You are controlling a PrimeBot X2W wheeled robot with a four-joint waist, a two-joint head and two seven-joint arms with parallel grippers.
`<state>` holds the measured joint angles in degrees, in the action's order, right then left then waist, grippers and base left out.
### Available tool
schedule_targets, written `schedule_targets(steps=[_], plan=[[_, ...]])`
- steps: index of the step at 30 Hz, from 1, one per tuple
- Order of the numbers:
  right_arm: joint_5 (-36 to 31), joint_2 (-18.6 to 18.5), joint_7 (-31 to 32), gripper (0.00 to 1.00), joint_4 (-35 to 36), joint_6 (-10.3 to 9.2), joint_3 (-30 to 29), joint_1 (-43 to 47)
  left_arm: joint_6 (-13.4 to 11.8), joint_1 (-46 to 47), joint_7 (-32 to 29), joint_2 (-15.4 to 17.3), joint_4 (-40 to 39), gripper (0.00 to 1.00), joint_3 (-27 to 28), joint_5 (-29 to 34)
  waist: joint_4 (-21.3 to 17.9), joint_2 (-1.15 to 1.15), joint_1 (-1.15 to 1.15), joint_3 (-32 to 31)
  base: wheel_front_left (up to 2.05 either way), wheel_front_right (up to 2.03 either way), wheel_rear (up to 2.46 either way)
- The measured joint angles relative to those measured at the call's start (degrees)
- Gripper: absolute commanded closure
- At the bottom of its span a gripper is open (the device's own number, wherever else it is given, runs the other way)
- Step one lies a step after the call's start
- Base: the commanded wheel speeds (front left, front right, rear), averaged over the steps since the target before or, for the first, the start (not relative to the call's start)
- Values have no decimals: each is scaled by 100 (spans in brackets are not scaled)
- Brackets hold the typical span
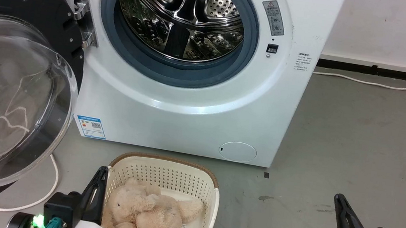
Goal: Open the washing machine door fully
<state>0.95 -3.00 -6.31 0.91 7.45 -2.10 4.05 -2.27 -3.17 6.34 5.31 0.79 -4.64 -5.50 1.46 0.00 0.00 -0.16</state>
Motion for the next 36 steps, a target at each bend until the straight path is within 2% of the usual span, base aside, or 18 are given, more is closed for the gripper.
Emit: schedule_targets(steps=[36], plan=[[-45,0,415,100,-46,0,131,-232,143,161,-425,-132,-35,100,305,342,-99,0,0,11,0,0,0]])
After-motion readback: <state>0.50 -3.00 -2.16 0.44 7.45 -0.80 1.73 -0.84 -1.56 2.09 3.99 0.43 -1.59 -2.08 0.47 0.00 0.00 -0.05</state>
